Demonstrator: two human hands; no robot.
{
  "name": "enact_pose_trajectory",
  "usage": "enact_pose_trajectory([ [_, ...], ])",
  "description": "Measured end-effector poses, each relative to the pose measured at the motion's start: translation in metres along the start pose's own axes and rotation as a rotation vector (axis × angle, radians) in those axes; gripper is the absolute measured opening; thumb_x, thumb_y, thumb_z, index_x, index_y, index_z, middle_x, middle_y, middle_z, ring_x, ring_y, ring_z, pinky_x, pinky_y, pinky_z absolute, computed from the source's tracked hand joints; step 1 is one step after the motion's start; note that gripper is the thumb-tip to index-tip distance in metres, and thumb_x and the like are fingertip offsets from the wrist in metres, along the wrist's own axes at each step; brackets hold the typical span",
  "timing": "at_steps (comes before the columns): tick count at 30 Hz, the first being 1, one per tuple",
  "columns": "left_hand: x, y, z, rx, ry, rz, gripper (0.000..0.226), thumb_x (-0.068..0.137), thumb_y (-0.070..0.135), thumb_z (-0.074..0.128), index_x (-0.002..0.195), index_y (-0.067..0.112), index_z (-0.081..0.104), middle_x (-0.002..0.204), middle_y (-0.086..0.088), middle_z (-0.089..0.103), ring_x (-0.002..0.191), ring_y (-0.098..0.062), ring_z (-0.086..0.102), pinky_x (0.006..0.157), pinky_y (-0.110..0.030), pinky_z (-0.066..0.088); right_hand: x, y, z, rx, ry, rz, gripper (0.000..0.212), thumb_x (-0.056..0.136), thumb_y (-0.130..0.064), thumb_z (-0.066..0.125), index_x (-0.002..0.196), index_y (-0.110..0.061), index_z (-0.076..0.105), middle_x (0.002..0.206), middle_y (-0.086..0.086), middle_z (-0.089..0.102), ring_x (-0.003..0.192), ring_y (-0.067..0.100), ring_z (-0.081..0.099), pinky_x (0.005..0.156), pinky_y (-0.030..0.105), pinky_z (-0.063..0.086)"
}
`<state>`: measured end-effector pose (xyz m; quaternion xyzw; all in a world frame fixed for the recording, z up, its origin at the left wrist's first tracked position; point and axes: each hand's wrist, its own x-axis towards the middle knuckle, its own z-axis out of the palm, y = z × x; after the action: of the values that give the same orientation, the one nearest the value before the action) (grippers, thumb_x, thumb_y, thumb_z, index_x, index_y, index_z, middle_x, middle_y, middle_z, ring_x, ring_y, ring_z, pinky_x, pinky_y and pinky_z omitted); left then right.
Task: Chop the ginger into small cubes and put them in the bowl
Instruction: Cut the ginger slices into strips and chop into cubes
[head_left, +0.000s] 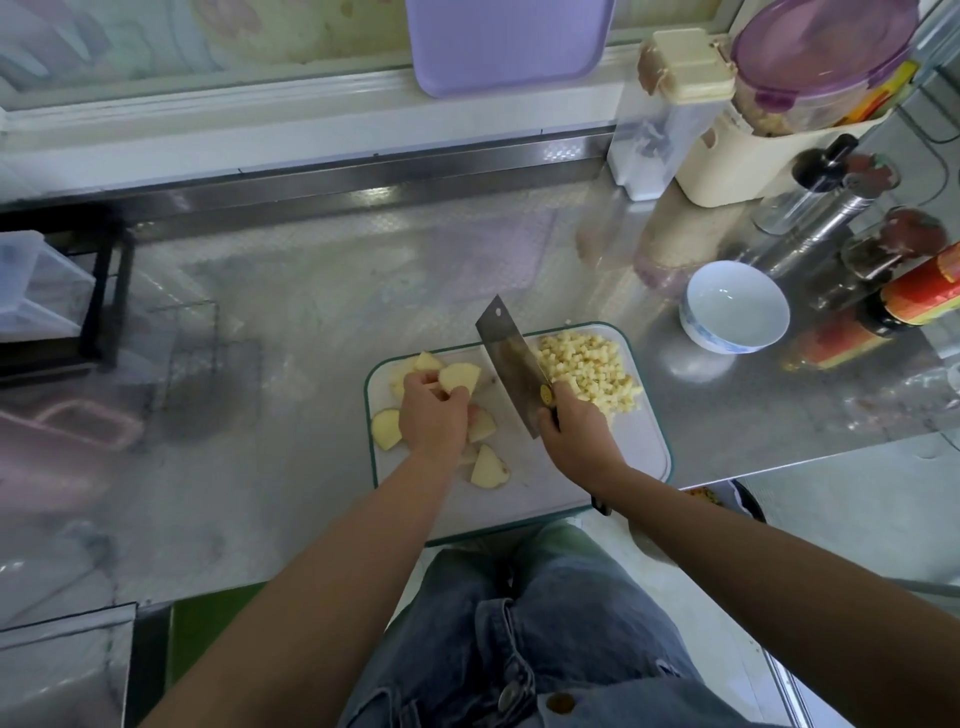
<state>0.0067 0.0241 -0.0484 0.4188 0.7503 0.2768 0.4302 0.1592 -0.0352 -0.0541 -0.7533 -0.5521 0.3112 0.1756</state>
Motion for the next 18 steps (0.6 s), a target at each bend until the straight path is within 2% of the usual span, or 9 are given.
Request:
enact_pose_trajectory([
  [3, -0.002, -0.003, -0.016, -0.001, 0.047, 0.095, 0.027, 0.086, 0.012, 0.061, 0.112, 0.015, 0.054, 0.093, 0.001, 0.061, 0.076, -0.018, 0.06, 0.071, -0.033, 0.05, 0.004, -0.007, 0.005, 0.016, 0.022, -0.004, 0.013, 0.097, -0.02, 0.044, 0.084, -0.017, 0.042, 0.064, -0.002, 0.049, 0.054, 0.014, 0.048, 0.045, 0.028, 0.034],
  [5, -0.002, -0.007, -0.029, 0.018, 0.107, 0.14, 0.026, 0.085, 0.012, 0.061, 0.109, 0.017, 0.054, 0.088, 0.004, 0.058, 0.075, -0.014, 0.055, 0.068, -0.028, 0.044, 0.008, -0.012, 0.008, 0.054, -0.001, 0.015, 0.014, 0.097, -0.021, 0.045, 0.084, -0.017, 0.044, 0.063, 0.0, 0.05, 0.054, 0.018, 0.051, 0.042, 0.034, 0.044],
  [6, -0.001, -0.01, -0.035, 0.025, 0.136, 0.151, 0.026, 0.084, 0.012, 0.062, 0.108, 0.017, 0.054, 0.086, 0.005, 0.057, 0.074, -0.013, 0.054, 0.067, -0.026, 0.041, 0.01, -0.014, 0.01, 0.09, -0.02, 0.04, 0.013, 0.098, -0.023, 0.046, 0.087, -0.016, 0.045, 0.065, 0.002, 0.052, 0.054, 0.019, 0.053, 0.04, 0.036, 0.049],
  [8, 0.0, -0.017, -0.046, 0.03, 0.177, 0.13, 0.024, 0.084, 0.012, 0.063, 0.106, 0.016, 0.054, 0.085, 0.004, 0.058, 0.074, -0.014, 0.053, 0.066, -0.023, 0.037, 0.014, -0.017, 0.014, 0.162, -0.052, 0.109, 0.014, 0.098, -0.025, 0.046, 0.104, -0.013, 0.05, 0.069, 0.006, 0.056, 0.055, 0.022, 0.057, 0.035, 0.031, 0.049],
  [10, 0.003, -0.027, -0.055, 0.032, 0.187, 0.073, 0.02, 0.086, 0.015, 0.062, 0.104, 0.012, 0.054, 0.086, 0.001, 0.058, 0.076, -0.017, 0.054, 0.067, -0.024, 0.037, 0.015, -0.018, 0.017, 0.188, -0.061, 0.147, 0.03, 0.097, -0.022, 0.046, 0.125, -0.01, 0.047, 0.069, 0.008, 0.057, 0.052, 0.023, 0.057, 0.031, 0.025, 0.044],
  [12, 0.006, -0.038, -0.063, 0.044, 0.18, 0.003, 0.014, 0.089, 0.018, 0.059, 0.101, 0.011, 0.055, 0.089, -0.002, 0.059, 0.078, -0.019, 0.054, 0.069, -0.026, 0.038, 0.014, -0.017, 0.02, 0.167, -0.061, 0.148, 0.041, 0.098, -0.021, 0.045, 0.137, -0.009, 0.04, 0.067, 0.006, 0.056, 0.047, 0.021, 0.055, 0.029, 0.021, 0.039],
  [15, 0.007, -0.051, -0.069, 0.092, 0.163, -0.051, 0.016, 0.091, 0.019, 0.057, 0.102, 0.008, 0.059, 0.094, -0.006, 0.062, 0.082, -0.02, 0.054, 0.071, -0.026, 0.037, 0.014, -0.017, 0.022, 0.107, -0.05, 0.144, 0.047, 0.099, -0.022, 0.041, 0.143, -0.01, 0.034, 0.069, 0.003, 0.055, 0.046, 0.021, 0.057, 0.028, 0.019, 0.036],
  [18, 0.003, -0.057, -0.07, 0.197, 0.167, -0.044, 0.017, 0.09, 0.02, 0.058, 0.101, 0.008, 0.063, 0.097, -0.01, 0.067, 0.083, -0.022, 0.057, 0.071, -0.027, 0.038, 0.015, -0.016, 0.022, 0.082, -0.052, 0.145, 0.044, 0.099, -0.021, 0.04, 0.14, -0.006, 0.035, 0.068, 0.006, 0.056, 0.047, 0.023, 0.058, 0.03, 0.024, 0.04],
])
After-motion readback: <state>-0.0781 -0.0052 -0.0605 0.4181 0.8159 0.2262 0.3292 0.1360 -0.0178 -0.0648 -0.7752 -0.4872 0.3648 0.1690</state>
